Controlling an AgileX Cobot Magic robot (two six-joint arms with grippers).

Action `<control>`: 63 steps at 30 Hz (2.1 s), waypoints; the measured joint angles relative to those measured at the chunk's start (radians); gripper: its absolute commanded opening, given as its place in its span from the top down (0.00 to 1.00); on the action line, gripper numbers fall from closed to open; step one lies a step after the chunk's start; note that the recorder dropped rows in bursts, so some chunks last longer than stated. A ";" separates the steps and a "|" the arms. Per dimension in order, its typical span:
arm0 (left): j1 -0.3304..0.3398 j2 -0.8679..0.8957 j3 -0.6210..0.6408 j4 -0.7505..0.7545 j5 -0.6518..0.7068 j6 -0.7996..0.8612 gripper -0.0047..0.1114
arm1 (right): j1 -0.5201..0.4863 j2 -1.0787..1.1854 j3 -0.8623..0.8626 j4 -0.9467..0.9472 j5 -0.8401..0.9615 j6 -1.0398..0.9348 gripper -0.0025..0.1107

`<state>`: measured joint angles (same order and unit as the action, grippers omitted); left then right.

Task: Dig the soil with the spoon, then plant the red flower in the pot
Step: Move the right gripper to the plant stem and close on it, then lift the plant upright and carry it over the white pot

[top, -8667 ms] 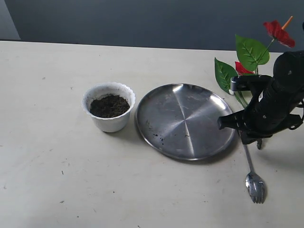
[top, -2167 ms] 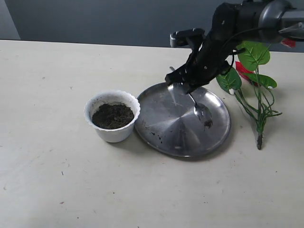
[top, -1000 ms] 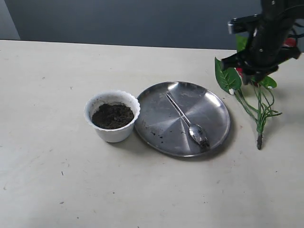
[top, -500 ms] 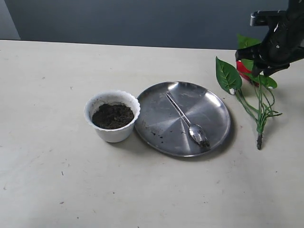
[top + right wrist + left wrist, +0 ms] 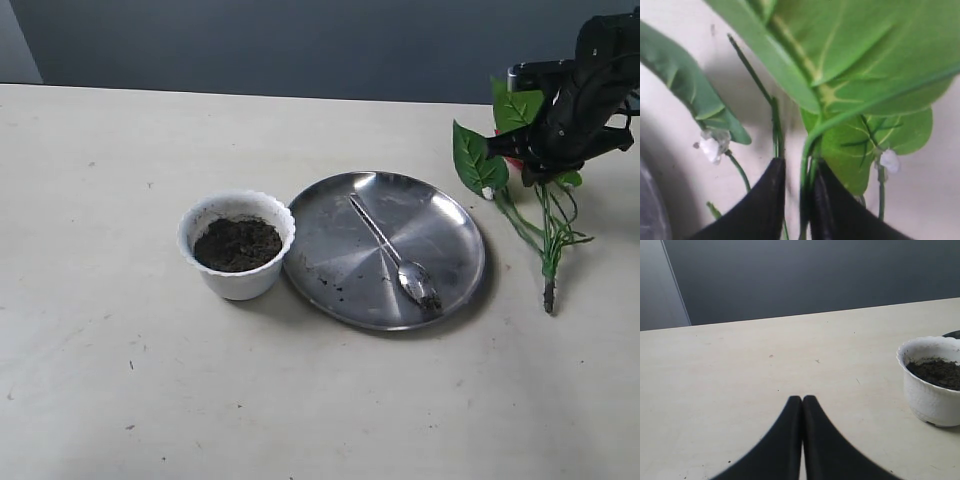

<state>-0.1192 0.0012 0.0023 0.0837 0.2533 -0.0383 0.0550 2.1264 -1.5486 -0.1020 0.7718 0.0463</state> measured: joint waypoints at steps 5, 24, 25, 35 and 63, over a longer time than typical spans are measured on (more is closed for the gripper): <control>0.000 0.000 0.000 0.000 0.000 0.000 0.95 | 0.000 -0.002 0.000 -0.017 -0.012 -0.002 0.98; 0.000 0.000 0.000 0.000 0.000 0.000 0.95 | 0.208 -0.322 0.001 0.540 -0.366 -0.387 0.98; 0.000 0.000 0.000 0.000 0.000 0.000 0.95 | 0.239 -0.316 0.001 0.628 -0.392 -0.464 0.98; 0.000 0.000 0.000 0.000 0.000 0.000 0.95 | 0.538 -0.203 0.001 1.352 -0.642 -1.281 0.98; 0.000 0.000 0.000 0.000 0.000 0.000 0.95 | 0.609 -0.065 -0.036 1.837 -0.336 -1.989 0.98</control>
<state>-0.1192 0.0012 0.0023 0.0837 0.2533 -0.0383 0.6638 2.0615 -1.5843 1.7354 0.4357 -1.9429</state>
